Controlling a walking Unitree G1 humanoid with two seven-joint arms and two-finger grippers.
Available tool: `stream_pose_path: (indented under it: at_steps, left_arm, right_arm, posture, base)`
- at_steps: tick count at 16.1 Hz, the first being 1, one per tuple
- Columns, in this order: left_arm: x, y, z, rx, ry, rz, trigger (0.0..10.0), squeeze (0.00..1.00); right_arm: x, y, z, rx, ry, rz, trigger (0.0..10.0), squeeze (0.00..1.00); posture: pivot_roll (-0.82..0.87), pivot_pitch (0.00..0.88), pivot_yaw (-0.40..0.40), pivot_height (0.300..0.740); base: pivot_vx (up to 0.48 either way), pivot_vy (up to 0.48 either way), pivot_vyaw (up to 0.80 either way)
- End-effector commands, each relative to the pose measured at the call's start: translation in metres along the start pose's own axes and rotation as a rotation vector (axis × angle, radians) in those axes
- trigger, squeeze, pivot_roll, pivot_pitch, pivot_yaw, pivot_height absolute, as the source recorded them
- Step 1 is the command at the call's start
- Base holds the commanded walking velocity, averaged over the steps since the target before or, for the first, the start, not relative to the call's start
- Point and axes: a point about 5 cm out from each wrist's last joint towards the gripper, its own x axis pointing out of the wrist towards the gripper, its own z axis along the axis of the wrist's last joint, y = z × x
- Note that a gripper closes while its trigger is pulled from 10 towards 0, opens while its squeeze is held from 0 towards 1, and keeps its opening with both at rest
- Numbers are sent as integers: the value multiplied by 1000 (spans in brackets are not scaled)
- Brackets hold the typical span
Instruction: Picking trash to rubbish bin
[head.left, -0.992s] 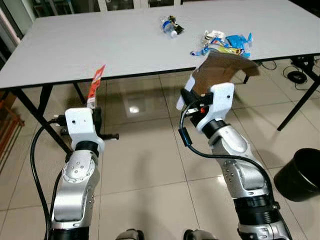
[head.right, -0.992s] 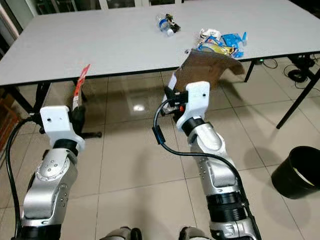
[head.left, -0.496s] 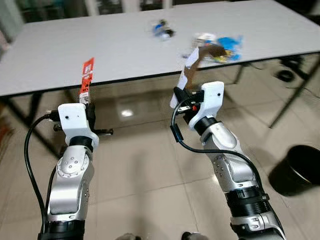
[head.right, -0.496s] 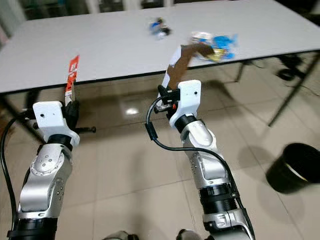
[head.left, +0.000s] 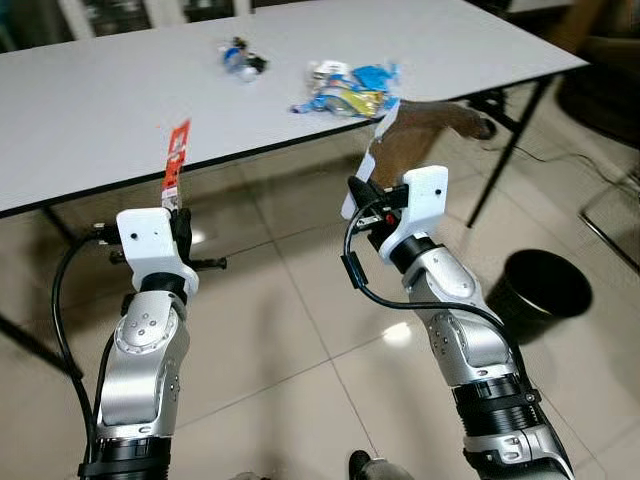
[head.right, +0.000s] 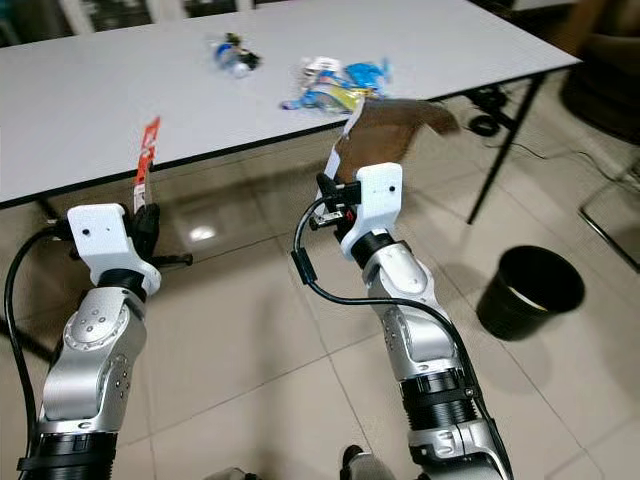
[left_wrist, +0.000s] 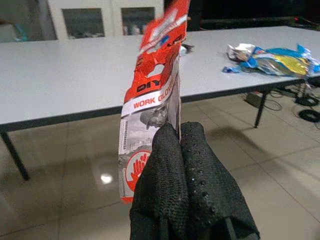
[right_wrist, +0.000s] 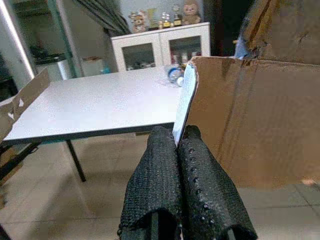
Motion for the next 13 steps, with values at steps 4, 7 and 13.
stream_pose_path:
  at_steps: [4,7,13]
  left_arm:
    - [1,-2,-3,-22,16,-13,0,0]
    - [3,-1,0,-23,11,-15,0,0]
    - [2,-2,-3,-27,20,-22,0,0]
  right_arm:
    - [-4,-3,-2,-22,16,-18,10000,0]
    - [-6,-3,-1,-20,15,-21,10000,0]
    - [-7,-4,-1,-25,18,-27,10000,0]
  posture:
    - [-36,98,28,740]
    - [-36,105,31,740]
    - [-43,110,33,740]
  base:
    - [0,0,-775]
    - [0,0,-763]
    - [0,0,-763]
